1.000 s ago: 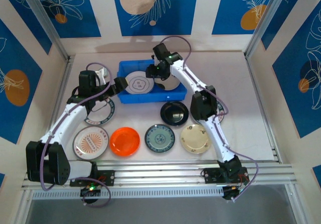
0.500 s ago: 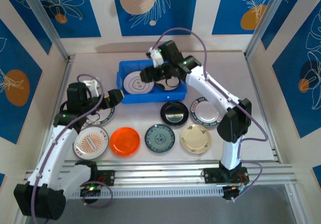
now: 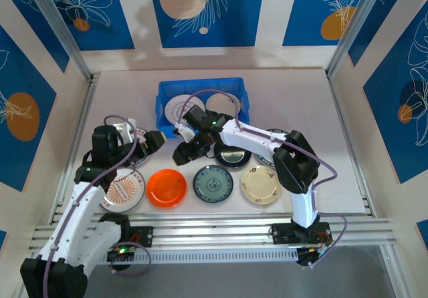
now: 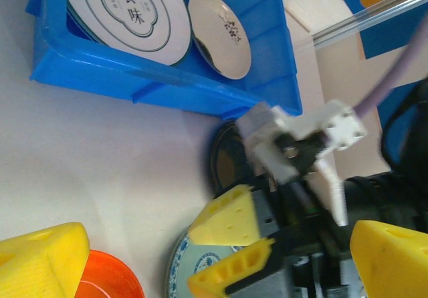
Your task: Place the plates into the plastic bin on the countertop
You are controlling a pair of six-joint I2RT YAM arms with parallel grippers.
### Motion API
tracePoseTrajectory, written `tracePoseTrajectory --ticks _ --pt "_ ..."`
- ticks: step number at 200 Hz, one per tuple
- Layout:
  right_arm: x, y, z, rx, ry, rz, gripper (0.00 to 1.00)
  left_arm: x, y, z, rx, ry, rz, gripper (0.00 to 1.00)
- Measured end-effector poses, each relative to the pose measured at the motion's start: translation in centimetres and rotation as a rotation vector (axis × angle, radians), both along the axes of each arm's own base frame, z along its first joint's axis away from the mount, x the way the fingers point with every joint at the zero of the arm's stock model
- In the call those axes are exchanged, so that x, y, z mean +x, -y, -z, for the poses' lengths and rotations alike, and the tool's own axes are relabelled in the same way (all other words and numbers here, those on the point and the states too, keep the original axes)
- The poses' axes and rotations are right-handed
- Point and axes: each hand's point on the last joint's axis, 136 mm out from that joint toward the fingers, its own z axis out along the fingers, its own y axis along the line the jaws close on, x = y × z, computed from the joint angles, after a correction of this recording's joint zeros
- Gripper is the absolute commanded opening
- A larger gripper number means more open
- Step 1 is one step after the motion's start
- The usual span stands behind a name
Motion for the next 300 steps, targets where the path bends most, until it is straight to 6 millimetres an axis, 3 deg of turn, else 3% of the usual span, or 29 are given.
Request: tracePoseTrajectory --ticks 51,115,137,188,254,300 --pt "-0.1 -0.5 2.5 -0.058 -0.057 -0.016 0.57 -0.3 0.0 0.8 -0.014 -0.014 -0.003 1.00" --pt "-0.2 -0.7 4.4 -0.125 -0.109 -0.042 0.50 -0.4 0.0 1.5 -0.012 -0.027 -0.003 1.00" --pt "-0.2 -0.8 5.0 -0.139 -0.125 -0.048 0.43 -0.5 0.0 1.8 -0.012 -0.032 -0.003 1.00" --pt "-1.2 -0.3 7.2 -0.205 -0.189 -0.063 0.41 -0.4 0.0 1.9 -0.012 -0.028 -0.003 1.00" --pt "-1.7 -1.1 7.0 -0.212 -0.205 -0.088 0.38 -0.3 0.1 2.5 -0.010 -0.042 -0.003 1.00" --pt "-2.0 -1.4 8.7 -0.251 -0.240 -0.103 0.37 -0.3 0.0 2.9 -0.009 -0.051 -0.003 1.00"
